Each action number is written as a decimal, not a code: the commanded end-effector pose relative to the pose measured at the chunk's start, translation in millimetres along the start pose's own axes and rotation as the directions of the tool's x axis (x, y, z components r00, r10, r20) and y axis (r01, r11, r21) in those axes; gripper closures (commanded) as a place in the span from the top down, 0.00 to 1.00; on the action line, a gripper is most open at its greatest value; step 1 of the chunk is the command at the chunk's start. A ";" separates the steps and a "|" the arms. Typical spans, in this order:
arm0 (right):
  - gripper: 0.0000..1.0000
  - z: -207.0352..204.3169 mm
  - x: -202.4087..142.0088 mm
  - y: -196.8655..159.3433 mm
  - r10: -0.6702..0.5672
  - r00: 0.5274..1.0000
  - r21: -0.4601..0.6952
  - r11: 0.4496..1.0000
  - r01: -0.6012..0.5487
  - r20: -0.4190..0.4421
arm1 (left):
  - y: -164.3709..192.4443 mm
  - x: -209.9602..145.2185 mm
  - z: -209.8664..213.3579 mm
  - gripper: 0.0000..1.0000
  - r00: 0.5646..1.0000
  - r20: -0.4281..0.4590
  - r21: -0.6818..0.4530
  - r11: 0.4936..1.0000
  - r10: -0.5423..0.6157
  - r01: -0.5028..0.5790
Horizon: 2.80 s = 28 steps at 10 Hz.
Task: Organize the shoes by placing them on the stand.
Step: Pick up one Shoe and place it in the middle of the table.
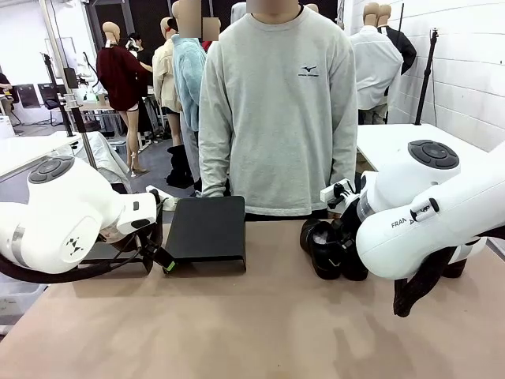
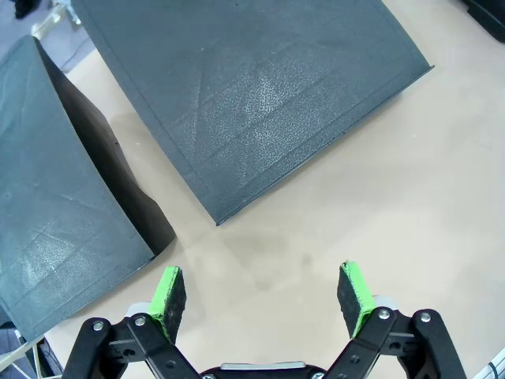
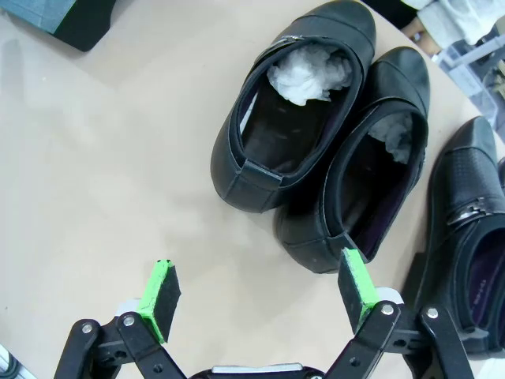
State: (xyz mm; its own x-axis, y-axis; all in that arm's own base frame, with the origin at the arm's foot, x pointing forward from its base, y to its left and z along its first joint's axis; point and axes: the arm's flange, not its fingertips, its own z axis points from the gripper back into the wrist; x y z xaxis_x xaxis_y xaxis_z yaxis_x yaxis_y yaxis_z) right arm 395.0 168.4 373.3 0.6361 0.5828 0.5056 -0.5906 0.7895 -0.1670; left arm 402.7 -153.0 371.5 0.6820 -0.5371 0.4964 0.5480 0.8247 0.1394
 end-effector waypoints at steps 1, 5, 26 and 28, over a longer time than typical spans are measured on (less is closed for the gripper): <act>1.00 0.0 -0.1 -0.1 -0.002 1.000 0.000 1.000 0.002 0.000 | 1.3 -0.4 0.0 1.00 1.000 0.000 0.000 1.000 0.003 -0.003; 1.00 21.1 0.1 -7.1 0.001 1.000 0.061 0.998 -0.002 0.018 | 3.7 3.6 27.6 1.00 1.000 0.025 -0.012 1.000 -0.001 0.001; 1.00 193.1 -91.5 -170.3 -0.336 0.915 0.238 0.929 0.283 0.223 | 118.0 -48.6 202.5 1.00 0.961 0.143 -0.141 0.966 0.235 -0.215; 1.00 193.1 -91.5 -170.3 -0.336 0.915 0.238 0.929 0.283 0.223 | 118.0 -48.6 202.5 1.00 0.961 0.143 -0.141 0.966 0.235 -0.215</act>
State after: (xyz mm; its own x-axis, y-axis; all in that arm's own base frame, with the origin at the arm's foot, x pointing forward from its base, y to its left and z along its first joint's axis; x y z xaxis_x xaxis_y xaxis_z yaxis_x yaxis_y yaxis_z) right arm 340.8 -58.4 519.4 0.6668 0.2260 0.7102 -0.4835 0.8563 0.1814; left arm 336.3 4.3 537.5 0.7173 -0.2941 0.6317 0.4459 0.8903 -0.0919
